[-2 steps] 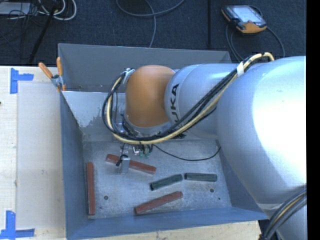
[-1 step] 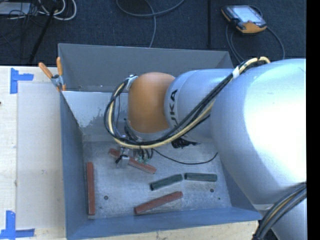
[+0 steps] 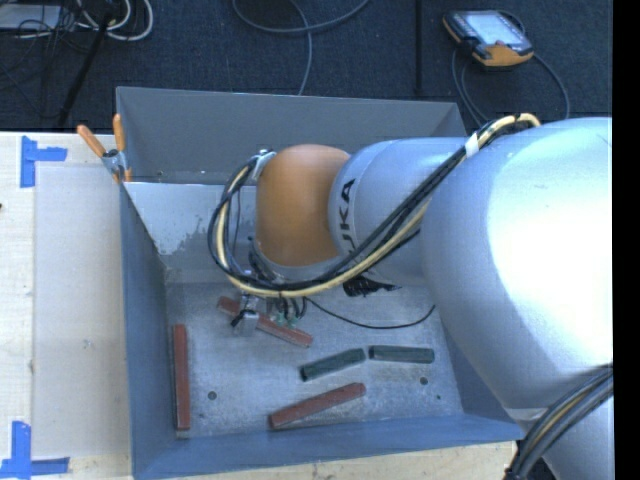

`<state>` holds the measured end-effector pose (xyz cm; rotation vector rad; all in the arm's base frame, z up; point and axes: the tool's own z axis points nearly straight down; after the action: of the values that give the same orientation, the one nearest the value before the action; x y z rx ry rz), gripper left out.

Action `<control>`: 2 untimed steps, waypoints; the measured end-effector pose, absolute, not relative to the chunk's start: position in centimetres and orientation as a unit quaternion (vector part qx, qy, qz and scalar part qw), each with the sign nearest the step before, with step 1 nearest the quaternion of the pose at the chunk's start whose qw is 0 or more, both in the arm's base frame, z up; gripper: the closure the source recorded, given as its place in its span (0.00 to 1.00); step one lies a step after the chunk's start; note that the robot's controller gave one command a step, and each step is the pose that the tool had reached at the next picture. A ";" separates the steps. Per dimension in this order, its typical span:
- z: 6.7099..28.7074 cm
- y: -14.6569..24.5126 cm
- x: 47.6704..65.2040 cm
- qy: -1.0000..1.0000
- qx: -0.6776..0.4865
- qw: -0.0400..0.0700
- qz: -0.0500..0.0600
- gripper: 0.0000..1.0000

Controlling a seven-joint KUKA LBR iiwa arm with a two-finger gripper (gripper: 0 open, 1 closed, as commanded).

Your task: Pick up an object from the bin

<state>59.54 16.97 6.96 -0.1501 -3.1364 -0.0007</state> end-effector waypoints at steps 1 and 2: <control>11.8 17.0 59.2 -1.000 -0.031 0.004 0.001 1.00; 17.0 14.9 60.3 -0.996 0.087 0.000 0.000 1.00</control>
Offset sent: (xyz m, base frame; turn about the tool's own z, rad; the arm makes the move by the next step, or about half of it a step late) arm 0.0203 -0.0520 0.1487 -0.5136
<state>60.34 14.92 16.95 0.2725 -3.1301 0.0005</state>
